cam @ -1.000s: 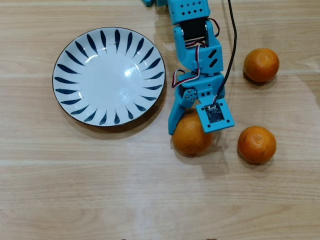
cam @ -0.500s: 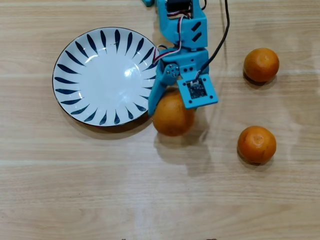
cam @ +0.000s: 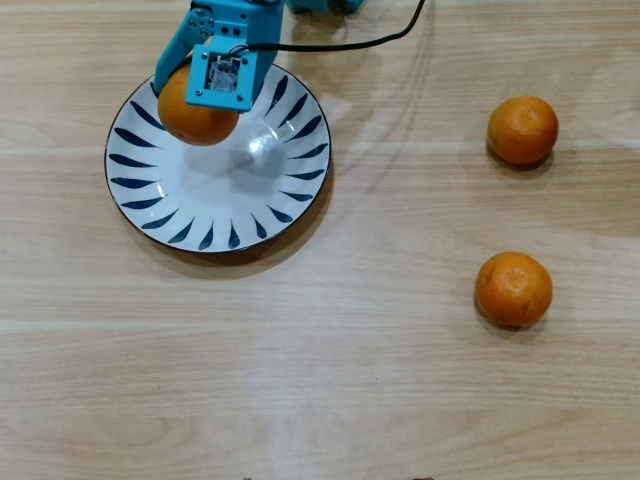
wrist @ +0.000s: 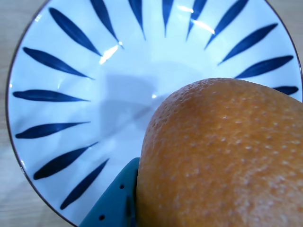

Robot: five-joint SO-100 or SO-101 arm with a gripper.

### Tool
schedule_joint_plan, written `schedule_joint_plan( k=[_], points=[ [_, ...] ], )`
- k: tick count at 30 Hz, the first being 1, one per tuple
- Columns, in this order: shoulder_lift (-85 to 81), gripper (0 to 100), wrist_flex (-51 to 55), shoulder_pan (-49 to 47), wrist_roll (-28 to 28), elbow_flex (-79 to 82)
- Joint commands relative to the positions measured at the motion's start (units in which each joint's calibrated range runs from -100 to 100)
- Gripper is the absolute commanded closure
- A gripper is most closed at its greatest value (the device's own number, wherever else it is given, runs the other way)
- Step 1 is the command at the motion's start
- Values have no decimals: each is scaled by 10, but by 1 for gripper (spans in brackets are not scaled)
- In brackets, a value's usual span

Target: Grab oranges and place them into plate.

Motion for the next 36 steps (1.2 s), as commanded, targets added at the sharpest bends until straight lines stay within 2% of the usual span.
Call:
schedule_joint_plan(
  k=[1,10,17,26,31,35,36],
  points=[
    [-58,74,3,47,17,44],
    [-60,73,1,47,17,81],
    [-61,61,0,39,16,81],
    [-68,60,2,13,12,63],
    [-65,60,1,-68,10,-8],
    [-52,61,-6,-181,-18,-94],
    [-29,61,-8,-238,-28,-135]
  ],
)
